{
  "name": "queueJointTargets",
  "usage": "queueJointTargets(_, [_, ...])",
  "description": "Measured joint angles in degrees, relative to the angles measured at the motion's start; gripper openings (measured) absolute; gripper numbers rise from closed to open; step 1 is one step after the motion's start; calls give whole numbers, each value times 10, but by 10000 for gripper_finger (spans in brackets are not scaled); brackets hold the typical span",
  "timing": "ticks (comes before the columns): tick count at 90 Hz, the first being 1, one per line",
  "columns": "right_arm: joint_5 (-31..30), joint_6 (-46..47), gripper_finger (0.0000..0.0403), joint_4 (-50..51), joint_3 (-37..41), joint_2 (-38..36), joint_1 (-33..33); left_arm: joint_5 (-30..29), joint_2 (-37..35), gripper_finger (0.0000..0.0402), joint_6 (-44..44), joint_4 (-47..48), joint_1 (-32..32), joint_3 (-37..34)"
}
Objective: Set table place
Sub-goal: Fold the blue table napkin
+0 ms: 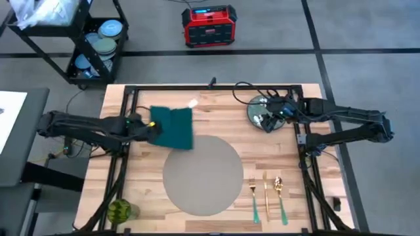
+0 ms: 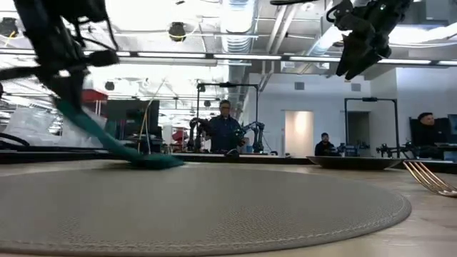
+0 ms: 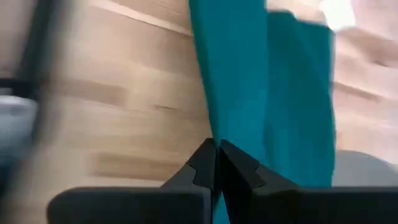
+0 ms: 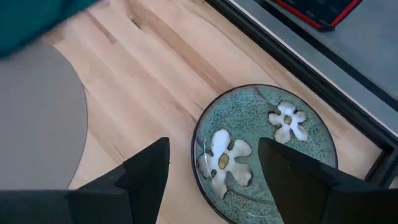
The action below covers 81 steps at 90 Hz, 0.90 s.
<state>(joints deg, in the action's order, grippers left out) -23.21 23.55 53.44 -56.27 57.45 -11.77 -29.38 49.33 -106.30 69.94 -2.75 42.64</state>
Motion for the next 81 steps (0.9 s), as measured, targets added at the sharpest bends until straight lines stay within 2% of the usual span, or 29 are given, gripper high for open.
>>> queueJointTargets(9, [-5,0,235,0,0,0,0,-69,-32,0,20,-4,-2,54])
queueJointTargets(19, [-16,0,235,0,0,0,0,-202,-57,0,66,-48,8,129])
queueJointTargets(25, [-21,0,235,0,0,0,0,-257,-63,0,137,-108,22,166])
queueJointTargets(31, [-21,0,235,-1,0,0,0,-276,-64,0,233,-191,44,191])
queueJointTargets(38, [-22,0,235,-1,0,0,0,-269,-60,0,347,-309,70,201])
queueJointTargets(43, [-21,0,235,-1,0,0,0,-241,-47,0,425,-375,90,201])
queueJointTargets(62, [-21,0,235,-1,0,0,0,-99,30,0,512,-405,177,197])
queueJointTargets(66, [-21,0,235,-1,0,0,0,-97,44,0,494,-415,172,186])
queueJointTargets(74, [-21,0,235,-1,0,0,0,-89,70,0,395,-429,147,136])
queueJointTargets(81, [-21,0,235,0,0,0,0,-35,87,0,284,-387,127,92])
